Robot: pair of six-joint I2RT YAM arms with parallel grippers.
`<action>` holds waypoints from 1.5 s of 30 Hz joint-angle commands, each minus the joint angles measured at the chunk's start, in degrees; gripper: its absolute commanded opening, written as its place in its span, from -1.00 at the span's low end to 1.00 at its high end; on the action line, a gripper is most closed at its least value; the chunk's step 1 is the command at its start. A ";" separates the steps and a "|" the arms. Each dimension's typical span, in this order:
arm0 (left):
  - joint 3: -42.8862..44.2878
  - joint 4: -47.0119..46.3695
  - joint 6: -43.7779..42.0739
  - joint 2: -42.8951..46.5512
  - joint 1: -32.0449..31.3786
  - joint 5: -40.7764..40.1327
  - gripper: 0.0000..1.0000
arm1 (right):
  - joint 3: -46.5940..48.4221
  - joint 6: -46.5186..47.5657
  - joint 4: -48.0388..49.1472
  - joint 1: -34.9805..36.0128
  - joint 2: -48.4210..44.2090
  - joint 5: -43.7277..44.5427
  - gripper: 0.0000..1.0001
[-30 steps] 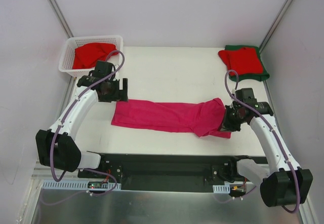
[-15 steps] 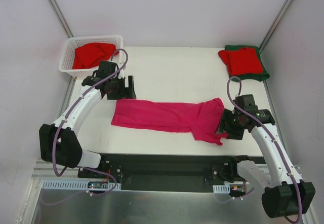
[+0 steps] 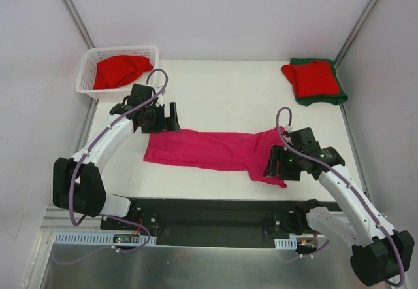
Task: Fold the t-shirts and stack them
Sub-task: Fold the other side of the tshirt into a rectangle
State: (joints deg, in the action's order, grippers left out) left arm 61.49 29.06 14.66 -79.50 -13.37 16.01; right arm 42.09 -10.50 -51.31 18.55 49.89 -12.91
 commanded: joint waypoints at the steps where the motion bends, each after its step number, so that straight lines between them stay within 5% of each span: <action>1: -1.81 -3.66 2.31 2.95 -0.87 1.74 0.99 | -1.91 -1.10 7.80 7.02 -0.06 2.35 0.36; 9: -3.40 -4.27 2.48 3.48 -0.96 1.83 0.98 | -1.48 -2.85 12.19 21.77 8.89 15.89 0.34; 14: -3.57 -4.27 2.57 4.09 -0.96 1.83 0.99 | -2.45 -3.74 16.85 26.80 14.44 19.83 0.13; 23: -3.75 -4.45 2.31 4.36 -0.96 1.74 0.99 | -3.15 -3.91 20.46 33.12 19.71 26.08 0.05; 31: -3.84 -4.27 2.22 4.45 -0.96 1.74 0.99 | -4.38 -4.53 23.27 36.38 24.02 27.58 -0.40; 45: -3.58 -4.27 1.96 4.36 -0.96 2.10 0.99 | 1.94 -5.49 16.77 41.22 24.56 34.26 -0.17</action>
State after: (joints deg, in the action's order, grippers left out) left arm 57.91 25.58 16.73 -77.06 -13.91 16.49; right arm 40.47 -14.98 -31.20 58.67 76.40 17.76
